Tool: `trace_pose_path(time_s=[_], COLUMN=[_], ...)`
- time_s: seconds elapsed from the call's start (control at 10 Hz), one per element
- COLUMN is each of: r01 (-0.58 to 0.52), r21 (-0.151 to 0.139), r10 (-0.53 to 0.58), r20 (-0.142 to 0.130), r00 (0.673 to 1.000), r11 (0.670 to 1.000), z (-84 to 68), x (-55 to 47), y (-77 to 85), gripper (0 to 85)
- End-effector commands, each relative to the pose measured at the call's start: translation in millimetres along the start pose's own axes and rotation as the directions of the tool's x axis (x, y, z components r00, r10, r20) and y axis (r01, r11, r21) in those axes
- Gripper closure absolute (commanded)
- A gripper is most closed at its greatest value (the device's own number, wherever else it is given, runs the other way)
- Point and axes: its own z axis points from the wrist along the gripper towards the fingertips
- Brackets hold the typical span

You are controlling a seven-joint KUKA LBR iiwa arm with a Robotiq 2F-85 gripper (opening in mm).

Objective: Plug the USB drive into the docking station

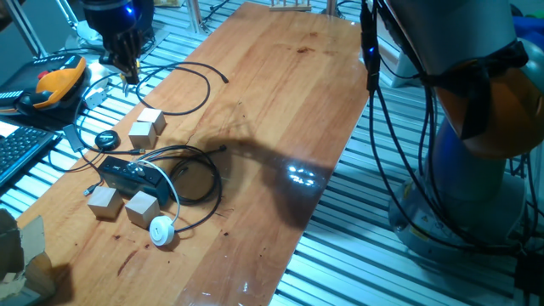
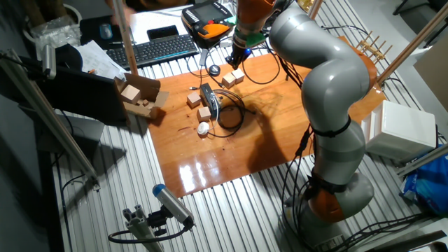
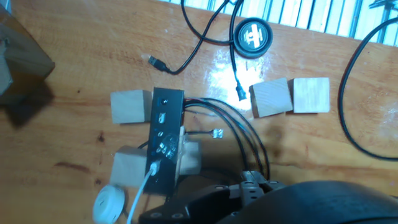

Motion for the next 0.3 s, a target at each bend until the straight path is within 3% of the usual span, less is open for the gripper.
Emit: trace_pose_path(time_s=[0.0, 0.2], r01=[0.003, 0.006], r21=[-0.008, -0.011], r10=[-0.003, -0.007], r20=[-0.011, -0.015], r00=[1.000, 1.000], r11=[1.000, 1.000], z=[-1.7, -1.5], x=[2.6, 3.1], y=[1.1, 2.2], gripper=[85.0, 85.0])
